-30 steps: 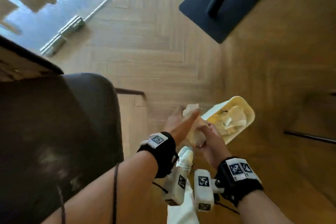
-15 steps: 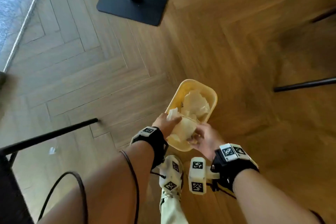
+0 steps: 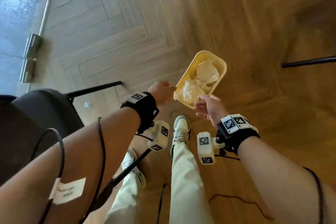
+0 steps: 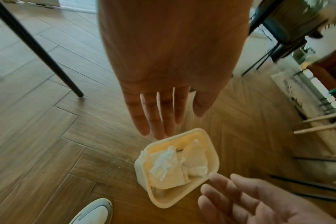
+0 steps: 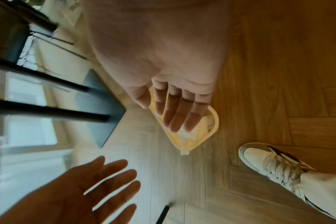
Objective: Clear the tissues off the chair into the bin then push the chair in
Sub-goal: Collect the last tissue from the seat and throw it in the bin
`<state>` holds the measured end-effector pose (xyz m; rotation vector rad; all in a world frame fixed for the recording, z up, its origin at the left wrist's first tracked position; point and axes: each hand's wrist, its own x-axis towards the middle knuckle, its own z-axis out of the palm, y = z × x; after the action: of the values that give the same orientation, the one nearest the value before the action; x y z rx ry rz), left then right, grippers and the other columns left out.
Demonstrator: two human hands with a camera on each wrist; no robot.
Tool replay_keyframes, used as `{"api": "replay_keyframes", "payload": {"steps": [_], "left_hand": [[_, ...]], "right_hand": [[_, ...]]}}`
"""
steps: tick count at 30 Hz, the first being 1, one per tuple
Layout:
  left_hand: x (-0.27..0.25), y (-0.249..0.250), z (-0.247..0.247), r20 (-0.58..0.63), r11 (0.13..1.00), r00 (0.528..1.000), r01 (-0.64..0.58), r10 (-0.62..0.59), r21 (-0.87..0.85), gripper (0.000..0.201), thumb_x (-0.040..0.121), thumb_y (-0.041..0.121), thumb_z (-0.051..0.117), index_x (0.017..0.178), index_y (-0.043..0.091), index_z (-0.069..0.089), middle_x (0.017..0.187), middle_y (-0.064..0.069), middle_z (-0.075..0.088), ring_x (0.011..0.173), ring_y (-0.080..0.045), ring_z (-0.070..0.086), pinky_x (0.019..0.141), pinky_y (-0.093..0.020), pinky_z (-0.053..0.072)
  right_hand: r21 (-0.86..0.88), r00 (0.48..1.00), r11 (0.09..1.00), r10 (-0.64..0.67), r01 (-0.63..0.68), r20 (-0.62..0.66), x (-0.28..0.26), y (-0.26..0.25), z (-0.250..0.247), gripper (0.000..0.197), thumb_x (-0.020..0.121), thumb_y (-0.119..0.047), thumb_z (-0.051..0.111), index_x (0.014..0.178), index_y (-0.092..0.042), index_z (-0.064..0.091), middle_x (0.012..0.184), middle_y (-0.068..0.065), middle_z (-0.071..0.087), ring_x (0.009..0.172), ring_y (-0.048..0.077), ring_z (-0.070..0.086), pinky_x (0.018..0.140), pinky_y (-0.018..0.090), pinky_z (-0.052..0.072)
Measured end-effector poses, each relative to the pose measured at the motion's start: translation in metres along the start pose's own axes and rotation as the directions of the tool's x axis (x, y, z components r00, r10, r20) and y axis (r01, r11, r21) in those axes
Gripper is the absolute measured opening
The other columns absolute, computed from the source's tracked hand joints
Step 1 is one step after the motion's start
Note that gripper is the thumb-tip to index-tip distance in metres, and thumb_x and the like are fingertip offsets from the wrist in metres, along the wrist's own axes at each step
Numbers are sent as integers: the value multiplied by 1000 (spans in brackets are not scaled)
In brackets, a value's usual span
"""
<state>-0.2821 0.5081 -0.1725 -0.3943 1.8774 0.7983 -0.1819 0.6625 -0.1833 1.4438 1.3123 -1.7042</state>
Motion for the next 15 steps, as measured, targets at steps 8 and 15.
{"api": "replay_keyframes", "payload": {"steps": [8, 15], "left_hand": [[-185, -70, -117, -125, 981, 988, -115, 96, -157, 25, 96, 26, 50, 107, 7, 61, 91, -11, 68, 80, -21, 64, 79, -38, 55], [-330, -250, -197, -320, 949, 944, -171, 82, -263, 15, 95, 30, 49, 95, 22, 61, 89, -5, 70, 83, -18, 66, 76, -32, 54]], "right_hand": [[-365, 953, 889, -202, 276, 227, -155, -13, 72, 23, 96, -20, 47, 108, -5, 60, 86, 8, 67, 78, 21, 63, 67, 32, 50], [-585, 847, 617, -323, 527, 423, -281, 29, 174, 15, 95, -17, 48, 98, -13, 62, 88, 10, 70, 77, 20, 65, 71, 37, 52]]}}
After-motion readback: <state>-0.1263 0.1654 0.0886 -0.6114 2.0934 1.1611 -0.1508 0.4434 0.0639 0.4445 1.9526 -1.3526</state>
